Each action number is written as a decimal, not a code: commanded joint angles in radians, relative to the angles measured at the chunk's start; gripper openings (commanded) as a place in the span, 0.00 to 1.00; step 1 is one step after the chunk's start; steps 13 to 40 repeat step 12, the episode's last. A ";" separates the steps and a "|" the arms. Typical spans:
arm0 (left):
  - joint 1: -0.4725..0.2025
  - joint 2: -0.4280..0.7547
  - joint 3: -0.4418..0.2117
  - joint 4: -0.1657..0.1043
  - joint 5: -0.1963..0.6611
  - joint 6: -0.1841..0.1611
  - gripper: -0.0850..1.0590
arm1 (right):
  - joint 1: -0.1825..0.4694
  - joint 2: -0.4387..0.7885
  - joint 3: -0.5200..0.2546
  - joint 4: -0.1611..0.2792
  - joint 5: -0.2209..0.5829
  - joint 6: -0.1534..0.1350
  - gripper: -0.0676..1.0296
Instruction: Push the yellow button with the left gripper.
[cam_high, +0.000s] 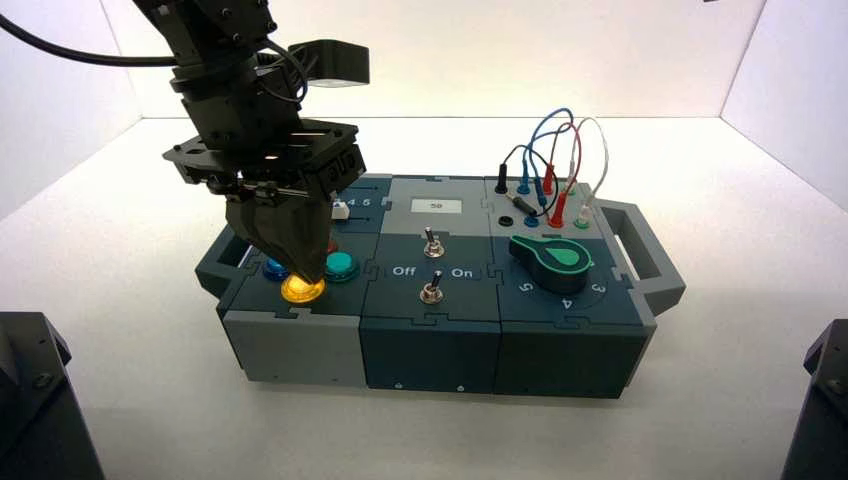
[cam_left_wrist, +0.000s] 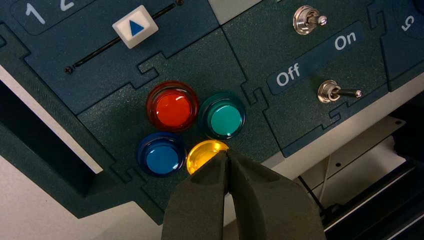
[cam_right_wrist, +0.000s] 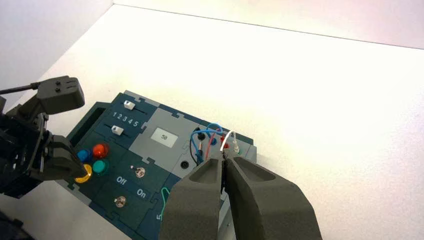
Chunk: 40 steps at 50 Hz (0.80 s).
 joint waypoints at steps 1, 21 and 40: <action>0.002 0.006 0.015 0.005 -0.003 0.005 0.05 | -0.005 0.005 -0.015 0.000 -0.009 0.000 0.04; 0.002 -0.011 0.031 0.005 -0.003 0.005 0.05 | -0.005 0.005 -0.014 0.000 -0.009 0.000 0.04; 0.002 -0.011 0.031 0.005 -0.003 0.005 0.05 | -0.005 0.005 -0.014 0.000 -0.009 0.000 0.04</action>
